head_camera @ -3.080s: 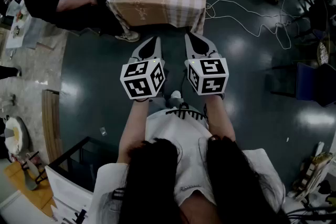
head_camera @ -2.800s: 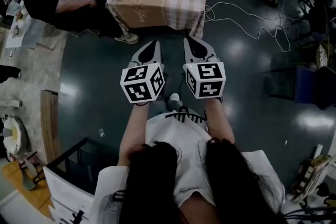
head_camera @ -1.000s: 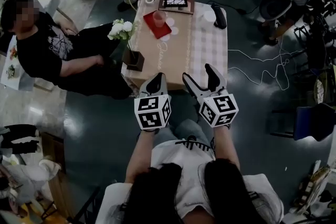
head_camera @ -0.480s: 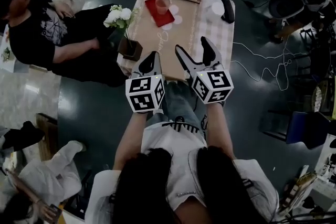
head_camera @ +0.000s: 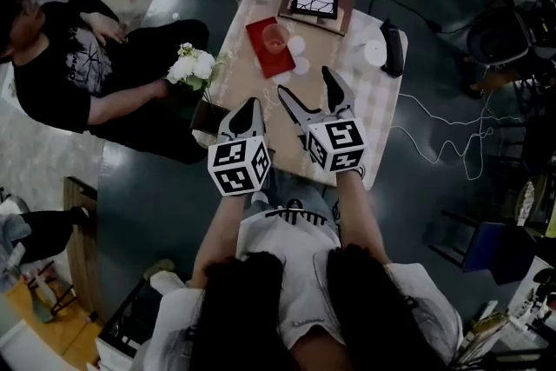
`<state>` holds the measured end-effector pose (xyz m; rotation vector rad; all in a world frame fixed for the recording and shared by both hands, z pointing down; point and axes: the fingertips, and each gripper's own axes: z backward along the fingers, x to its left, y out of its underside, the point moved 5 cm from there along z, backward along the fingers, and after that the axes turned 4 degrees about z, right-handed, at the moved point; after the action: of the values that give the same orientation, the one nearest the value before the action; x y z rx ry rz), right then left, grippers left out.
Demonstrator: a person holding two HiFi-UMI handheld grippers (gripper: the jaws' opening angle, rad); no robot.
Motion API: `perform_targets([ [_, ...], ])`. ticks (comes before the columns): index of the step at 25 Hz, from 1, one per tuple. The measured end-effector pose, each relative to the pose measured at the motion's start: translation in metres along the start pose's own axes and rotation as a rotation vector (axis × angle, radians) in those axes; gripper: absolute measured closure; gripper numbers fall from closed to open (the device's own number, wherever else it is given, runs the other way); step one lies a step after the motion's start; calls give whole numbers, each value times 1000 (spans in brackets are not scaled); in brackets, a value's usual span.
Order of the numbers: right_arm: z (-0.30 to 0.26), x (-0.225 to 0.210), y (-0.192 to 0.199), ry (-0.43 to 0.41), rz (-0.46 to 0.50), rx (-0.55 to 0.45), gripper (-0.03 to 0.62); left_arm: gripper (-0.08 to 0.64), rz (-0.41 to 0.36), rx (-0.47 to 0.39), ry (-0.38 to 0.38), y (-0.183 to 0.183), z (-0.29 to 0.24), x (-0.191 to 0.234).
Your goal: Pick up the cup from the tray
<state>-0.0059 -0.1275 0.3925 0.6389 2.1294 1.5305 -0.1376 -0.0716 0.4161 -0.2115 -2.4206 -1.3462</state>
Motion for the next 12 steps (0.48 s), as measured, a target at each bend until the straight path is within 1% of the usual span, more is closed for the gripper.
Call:
perform_targets([
  [7,-66,-32,11,-71,21,53,184,551,25,18,-63,-10,-52,7],
  [12,-107,-44,26,-112,30,95,184,551,39,46,-114,-9,-81,19],
])
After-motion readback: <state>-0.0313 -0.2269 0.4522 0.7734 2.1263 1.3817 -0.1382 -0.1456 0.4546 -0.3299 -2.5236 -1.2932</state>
